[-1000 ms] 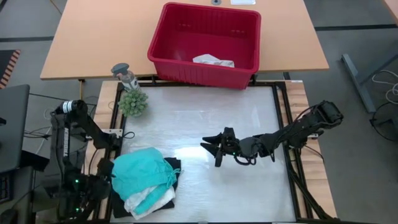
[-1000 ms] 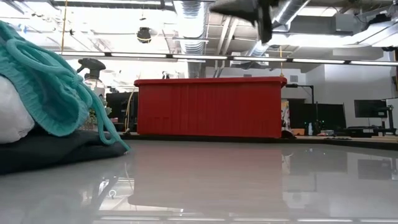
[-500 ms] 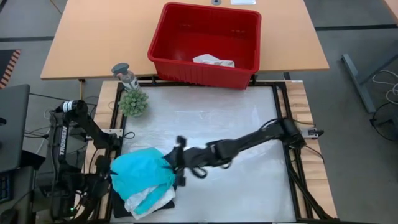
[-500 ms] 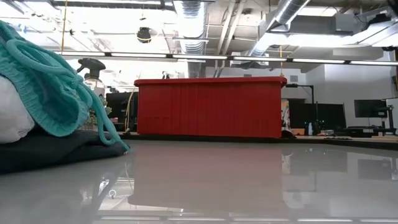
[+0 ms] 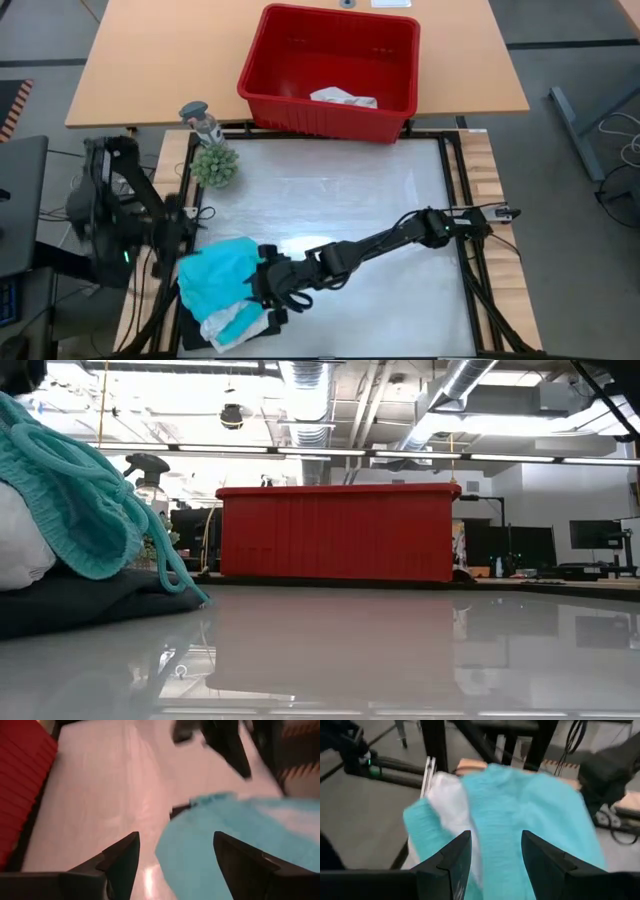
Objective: Fold Laundry from Bin
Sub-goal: Stack the blue shorts on top of the white dress
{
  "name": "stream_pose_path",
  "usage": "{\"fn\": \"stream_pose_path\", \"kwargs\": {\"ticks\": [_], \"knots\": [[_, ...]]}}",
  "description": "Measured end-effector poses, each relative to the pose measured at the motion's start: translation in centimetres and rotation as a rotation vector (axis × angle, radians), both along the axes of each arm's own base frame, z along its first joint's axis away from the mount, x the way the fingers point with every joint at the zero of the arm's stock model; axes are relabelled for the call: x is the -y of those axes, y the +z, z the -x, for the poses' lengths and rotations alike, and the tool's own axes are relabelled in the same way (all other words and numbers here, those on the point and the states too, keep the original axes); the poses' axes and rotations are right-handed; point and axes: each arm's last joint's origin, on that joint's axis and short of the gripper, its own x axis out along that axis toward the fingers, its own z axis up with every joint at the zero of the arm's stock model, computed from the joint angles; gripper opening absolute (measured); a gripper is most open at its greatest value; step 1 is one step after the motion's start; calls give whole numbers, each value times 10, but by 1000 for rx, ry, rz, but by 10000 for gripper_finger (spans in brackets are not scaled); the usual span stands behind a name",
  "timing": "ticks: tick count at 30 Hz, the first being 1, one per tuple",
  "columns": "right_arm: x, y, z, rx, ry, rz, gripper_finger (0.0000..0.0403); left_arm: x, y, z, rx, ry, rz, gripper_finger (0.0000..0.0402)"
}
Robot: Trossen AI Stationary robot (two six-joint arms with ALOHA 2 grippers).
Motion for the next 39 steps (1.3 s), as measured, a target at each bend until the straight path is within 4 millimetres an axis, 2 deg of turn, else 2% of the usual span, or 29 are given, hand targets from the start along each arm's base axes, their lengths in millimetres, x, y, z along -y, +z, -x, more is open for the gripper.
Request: {"fn": "stream_pose_path", "kwargs": {"ticks": [6,9,12,16,19,22,28,30,35,39], "knots": [[3,3,-7,79,0,-2,198,-46,15,16,117,91,204,238],[5,-2,-12,104,16,10,198,-57,17,21,141,105,244,238],[3,-17,-20,113,48,19,198,-61,18,23,156,139,277,238],[0,-36,-27,101,45,10,198,-52,15,20,74,105,305,238],[0,-39,-28,98,40,-8,194,-42,10,15,1,97,261,238],[-1,-52,-32,78,35,-11,186,-34,5,10,-47,112,199,238],[-7,-96,-43,44,58,-54,178,-18,0,0,-82,127,127,238],[-10,-105,-44,32,43,-47,179,-14,-1,-2,-95,130,122,238],[-10,-106,-43,21,10,-67,169,-10,-3,-5,-103,149,125,238],[-10,-99,-44,33,9,-71,118,-9,-3,-5,-103,166,142,238]]}}
